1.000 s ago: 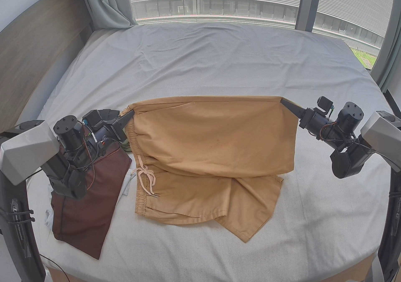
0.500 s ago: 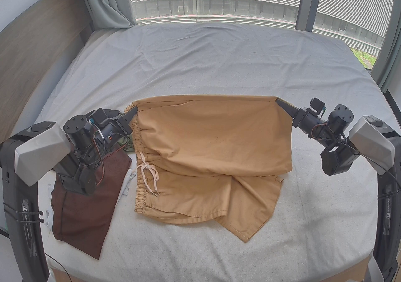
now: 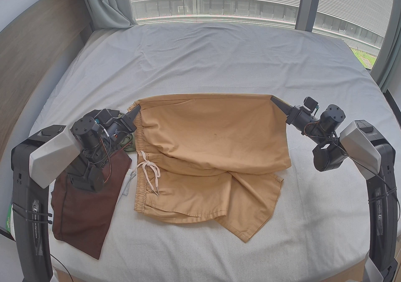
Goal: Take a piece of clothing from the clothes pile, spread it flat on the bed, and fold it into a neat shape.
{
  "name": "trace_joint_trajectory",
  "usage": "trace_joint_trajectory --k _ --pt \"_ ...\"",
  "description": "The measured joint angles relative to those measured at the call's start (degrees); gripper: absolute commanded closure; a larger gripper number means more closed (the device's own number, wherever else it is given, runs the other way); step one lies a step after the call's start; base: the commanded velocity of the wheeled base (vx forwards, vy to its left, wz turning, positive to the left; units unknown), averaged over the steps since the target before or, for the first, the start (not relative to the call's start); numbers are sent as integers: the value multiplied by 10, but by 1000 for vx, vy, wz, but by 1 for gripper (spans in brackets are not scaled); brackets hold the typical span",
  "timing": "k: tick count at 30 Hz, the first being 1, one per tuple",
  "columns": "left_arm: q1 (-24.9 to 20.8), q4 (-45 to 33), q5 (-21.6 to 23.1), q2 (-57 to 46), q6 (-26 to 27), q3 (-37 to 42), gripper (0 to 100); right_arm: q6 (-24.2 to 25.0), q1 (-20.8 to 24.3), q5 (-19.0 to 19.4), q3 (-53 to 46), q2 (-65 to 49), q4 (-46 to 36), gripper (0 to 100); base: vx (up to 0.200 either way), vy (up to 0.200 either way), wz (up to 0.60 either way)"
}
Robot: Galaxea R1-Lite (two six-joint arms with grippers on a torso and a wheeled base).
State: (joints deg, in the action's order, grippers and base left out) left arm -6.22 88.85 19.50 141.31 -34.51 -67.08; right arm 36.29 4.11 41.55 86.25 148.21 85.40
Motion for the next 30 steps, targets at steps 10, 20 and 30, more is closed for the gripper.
trace_joint_trajectory --k 10,20,30 --pt "1 0 -2 25 -1 -28 100 5 2 0 60 34 -16 100 0 0 0" --pt "5 0 -2 40 -15 -43 100 5 2 0 98 54 -36 100 0 0 0" --pt "2 -5 -2 46 -18 -43 0 5 7 -3 117 65 -50 0 0 0 0"
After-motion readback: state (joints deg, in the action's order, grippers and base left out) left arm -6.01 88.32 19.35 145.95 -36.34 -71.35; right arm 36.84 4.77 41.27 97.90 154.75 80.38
